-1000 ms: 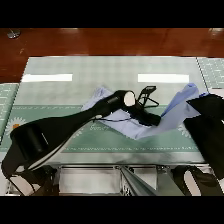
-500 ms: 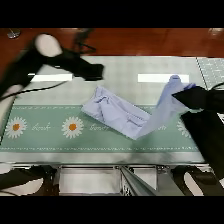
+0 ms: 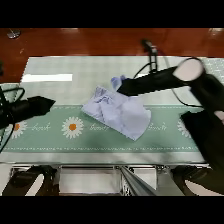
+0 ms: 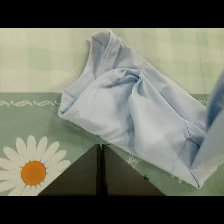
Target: Fold the shirts.
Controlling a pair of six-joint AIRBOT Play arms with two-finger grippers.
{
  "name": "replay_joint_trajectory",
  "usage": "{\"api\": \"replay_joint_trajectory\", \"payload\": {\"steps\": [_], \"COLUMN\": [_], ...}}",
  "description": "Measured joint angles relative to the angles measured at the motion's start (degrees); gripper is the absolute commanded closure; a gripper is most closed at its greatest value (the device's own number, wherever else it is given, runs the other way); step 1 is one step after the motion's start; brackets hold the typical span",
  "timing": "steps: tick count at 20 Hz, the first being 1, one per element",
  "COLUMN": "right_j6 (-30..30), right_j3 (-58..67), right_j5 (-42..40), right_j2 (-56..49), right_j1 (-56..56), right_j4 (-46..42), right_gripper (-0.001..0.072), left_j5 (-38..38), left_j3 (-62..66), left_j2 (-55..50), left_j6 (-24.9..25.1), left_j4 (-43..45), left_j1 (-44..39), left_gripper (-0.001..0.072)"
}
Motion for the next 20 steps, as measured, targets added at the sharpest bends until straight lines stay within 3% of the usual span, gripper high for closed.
{"api": "replay_joint_trajectory", "payload": {"steps": [5,6,7,8,12,15,18,20], "right_j6": [1.18,1.53,1.99,2.25,2.34,2.29,2.19,3.54], "right_j3": [11.06,13.51,15.72,17.88,22.99,24.30,20.94,11.39], "right_j5": [-2.29,-2.69,-2.82,-3.17,-1.90,4.17,12.92,14.58], "right_j2": [-16.63,-19.50,-21.88,-24.15,-27.85,-24.55,-15.37,-5.53], "right_j1": [8.00,9.11,9.92,10.49,9.11,1.95,-6.91,-11.23], "right_j4": [0.15,0.39,0.59,1.33,3.37,2.95,-5.18,-12.09], "right_gripper": [0.0696,0.0613,0.0283,0.0092,0.0093,0.0093,0.0093,0.0093], "left_j5": [0.79,1.01,1.09,1.20,1.33,1.31,1.20,1.16], "left_j3": [-5.60,-5.95,-6.27,-6.45,-6.86,-6.93,-6.97,-6.99], "left_j2": [3.74,3.63,3.32,2.95,1.14,0.35,0.04,-0.04], "left_j6": [-1.05,-1.07,-1.09,-1.20,-1.09,-0.55,-0.31,-0.17], "left_j4": [-1.99,-2.32,-2.47,-2.51,-2.78,-2.80,-2.82,-2.82], "left_j1": [0.63,0.70,0.68,0.68,0.68,0.68,0.68,0.66], "left_gripper": [0.0692,0.0691,0.0691,0.0691,0.0692,0.0691,0.0691,0.0691]}}
